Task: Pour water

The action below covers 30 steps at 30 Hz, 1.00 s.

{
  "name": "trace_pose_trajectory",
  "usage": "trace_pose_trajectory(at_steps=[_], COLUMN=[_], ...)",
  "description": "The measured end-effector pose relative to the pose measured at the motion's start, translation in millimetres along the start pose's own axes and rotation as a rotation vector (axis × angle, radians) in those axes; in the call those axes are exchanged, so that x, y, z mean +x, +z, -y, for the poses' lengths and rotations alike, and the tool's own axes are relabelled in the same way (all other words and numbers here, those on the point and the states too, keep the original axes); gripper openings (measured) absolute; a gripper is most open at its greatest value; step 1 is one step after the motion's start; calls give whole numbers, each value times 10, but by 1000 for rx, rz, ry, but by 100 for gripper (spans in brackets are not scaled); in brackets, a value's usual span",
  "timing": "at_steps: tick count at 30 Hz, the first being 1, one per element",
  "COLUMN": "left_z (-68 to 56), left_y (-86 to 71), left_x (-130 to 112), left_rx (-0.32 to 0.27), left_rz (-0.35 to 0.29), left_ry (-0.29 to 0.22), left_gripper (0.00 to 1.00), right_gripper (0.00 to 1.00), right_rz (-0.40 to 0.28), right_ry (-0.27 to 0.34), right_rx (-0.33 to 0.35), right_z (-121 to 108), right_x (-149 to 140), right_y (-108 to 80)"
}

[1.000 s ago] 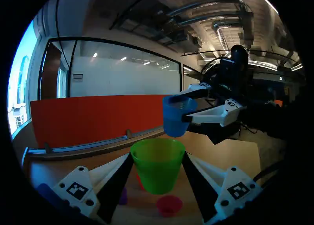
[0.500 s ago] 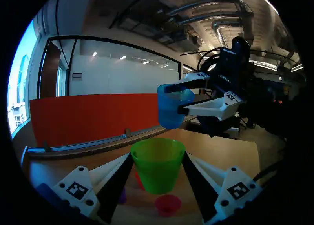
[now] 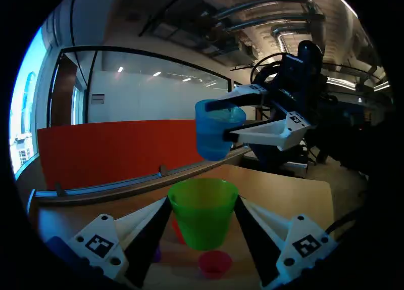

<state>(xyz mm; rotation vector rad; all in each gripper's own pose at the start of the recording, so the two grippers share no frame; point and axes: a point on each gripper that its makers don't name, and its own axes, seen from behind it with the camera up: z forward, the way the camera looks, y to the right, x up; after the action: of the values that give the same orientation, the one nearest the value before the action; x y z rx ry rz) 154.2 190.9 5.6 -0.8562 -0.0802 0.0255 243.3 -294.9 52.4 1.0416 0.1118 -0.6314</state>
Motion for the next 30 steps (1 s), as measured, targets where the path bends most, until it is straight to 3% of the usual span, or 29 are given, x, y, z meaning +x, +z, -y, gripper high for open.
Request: trace_pose_trajectory(at_steps=[30], left_z=[-6], left_y=[-7], left_x=[0], left_rx=[-1], left_rz=[4], left_ry=[5], left_gripper=[87], right_gripper=[92], right_rz=[5], right_ry=[-148], right_rx=[31], right_z=[26], right_x=[153], right_y=[155])
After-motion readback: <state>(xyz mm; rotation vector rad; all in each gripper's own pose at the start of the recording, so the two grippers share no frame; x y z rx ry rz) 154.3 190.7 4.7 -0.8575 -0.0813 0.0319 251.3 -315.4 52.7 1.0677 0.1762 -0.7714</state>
